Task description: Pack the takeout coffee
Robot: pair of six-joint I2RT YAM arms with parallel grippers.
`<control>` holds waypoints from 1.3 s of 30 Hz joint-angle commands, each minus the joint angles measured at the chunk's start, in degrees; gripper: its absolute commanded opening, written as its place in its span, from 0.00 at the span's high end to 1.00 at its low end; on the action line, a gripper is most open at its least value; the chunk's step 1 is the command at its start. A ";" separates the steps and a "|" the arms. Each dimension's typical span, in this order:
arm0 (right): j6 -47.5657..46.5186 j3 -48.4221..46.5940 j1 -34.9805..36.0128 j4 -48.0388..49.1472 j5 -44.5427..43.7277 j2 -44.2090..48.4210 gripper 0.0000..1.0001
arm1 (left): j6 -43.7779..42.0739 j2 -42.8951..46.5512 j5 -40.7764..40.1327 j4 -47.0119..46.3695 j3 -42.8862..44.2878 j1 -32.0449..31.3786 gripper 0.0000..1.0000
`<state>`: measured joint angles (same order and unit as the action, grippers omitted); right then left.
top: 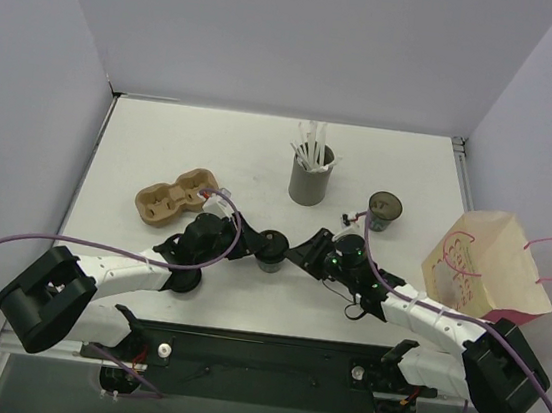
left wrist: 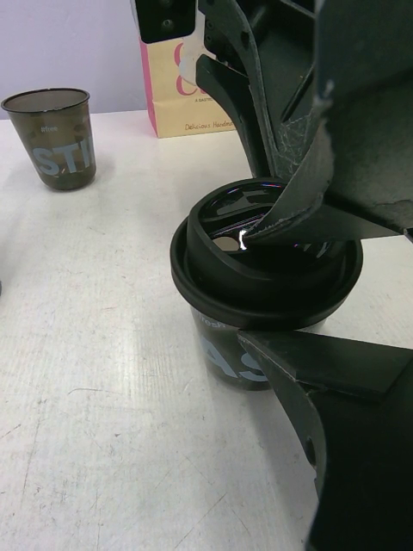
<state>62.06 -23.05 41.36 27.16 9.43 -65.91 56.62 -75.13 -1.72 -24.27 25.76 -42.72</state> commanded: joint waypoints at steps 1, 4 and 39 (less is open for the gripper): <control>2.35 -0.25 0.91 6.92 -1.52 -1.67 0.70 | -2.31 -3.44 1.19 18.91 -4.93 -0.96 0.52; 5.17 3.27 0.82 13.51 -1.78 -3.60 0.72 | -1.60 -3.27 0.66 18.65 -5.45 -1.31 0.52; 1.67 15.58 0.65 20.50 -9.52 -16.10 1.00 | 1.39 -7.13 -1.62 17.15 -8.62 -3.25 0.52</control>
<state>71.68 -9.80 41.82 65.54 6.63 -78.32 61.21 -77.12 -5.54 -30.65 22.85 -43.92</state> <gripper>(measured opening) 0.116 0.497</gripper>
